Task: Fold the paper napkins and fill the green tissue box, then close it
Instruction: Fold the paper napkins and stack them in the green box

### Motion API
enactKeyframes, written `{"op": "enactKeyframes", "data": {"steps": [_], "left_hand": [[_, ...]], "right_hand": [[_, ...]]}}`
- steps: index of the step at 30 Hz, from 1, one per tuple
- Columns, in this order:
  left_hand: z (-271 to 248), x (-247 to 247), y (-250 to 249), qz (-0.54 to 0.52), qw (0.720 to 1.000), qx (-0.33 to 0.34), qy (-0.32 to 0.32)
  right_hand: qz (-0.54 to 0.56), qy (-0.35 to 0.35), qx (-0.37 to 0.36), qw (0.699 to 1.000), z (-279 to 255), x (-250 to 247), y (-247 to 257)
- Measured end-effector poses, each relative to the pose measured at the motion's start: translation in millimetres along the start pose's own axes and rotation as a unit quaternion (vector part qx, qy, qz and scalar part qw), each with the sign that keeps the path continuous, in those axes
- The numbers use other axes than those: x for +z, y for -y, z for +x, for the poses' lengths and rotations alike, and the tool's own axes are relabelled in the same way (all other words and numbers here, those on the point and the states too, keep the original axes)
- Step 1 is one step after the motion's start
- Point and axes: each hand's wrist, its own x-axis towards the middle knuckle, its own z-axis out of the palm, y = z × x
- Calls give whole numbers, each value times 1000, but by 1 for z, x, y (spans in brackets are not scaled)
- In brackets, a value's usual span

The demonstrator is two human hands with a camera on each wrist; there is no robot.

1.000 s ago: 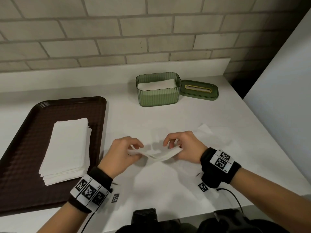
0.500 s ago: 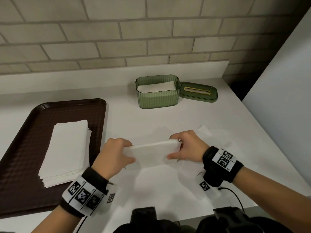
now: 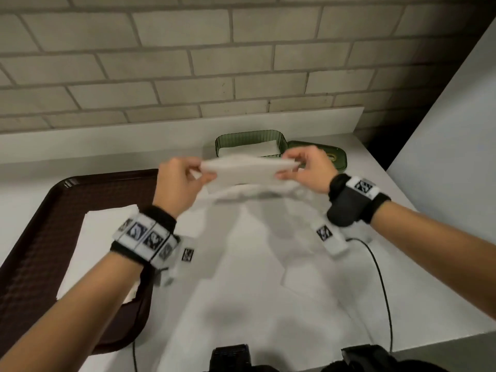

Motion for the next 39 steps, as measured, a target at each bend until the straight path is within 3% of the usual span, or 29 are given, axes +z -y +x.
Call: {"op": "enactKeyframes", "data": {"steps": [2,5,9,12,16,19,21,23,25,26,29,31,34,37,39], "left_hand": [[40,14,8,-82,996,-28,-22],[83,36,17,-95,994,-32,-35],[111,60,12,-16,998,-21,-60],[122,72,10,135,990,23,-42],[133,83,17,297,951,58,56],[139,91,29,352,925,63,126],[141,93,32,373,915,68,137],[142,92,30,373,916,99,113],[141,92,26,362,915,131,122],[140,93,24,363,910,136,146],[134,100,18,413,868,94,260],[131,102,14,428,852,57,295],[120,99,5,411,879,61,234],[95,102,-9,355,915,139,135],[71,108,-22,292,926,197,139]], "right_hand": [[53,-34,31,998,33,-10,-6],[77,-87,55,992,70,-17,-8],[50,-161,76,983,102,-14,-14],[-35,-165,63,984,119,-3,-21],[-177,-106,53,977,130,10,-36],[-282,0,51,958,131,16,-41],[-349,35,38,936,130,16,-39],[-398,13,-4,917,128,16,-35],[-410,6,-51,911,125,17,-28],[-408,37,-56,911,123,19,-26],[-382,172,-5,908,118,25,-24],[-360,191,3,913,117,26,-29],[-308,111,-29,944,108,13,-31],[-260,14,-57,964,90,-12,-35],[-261,-18,-63,963,68,-30,-36]]}}
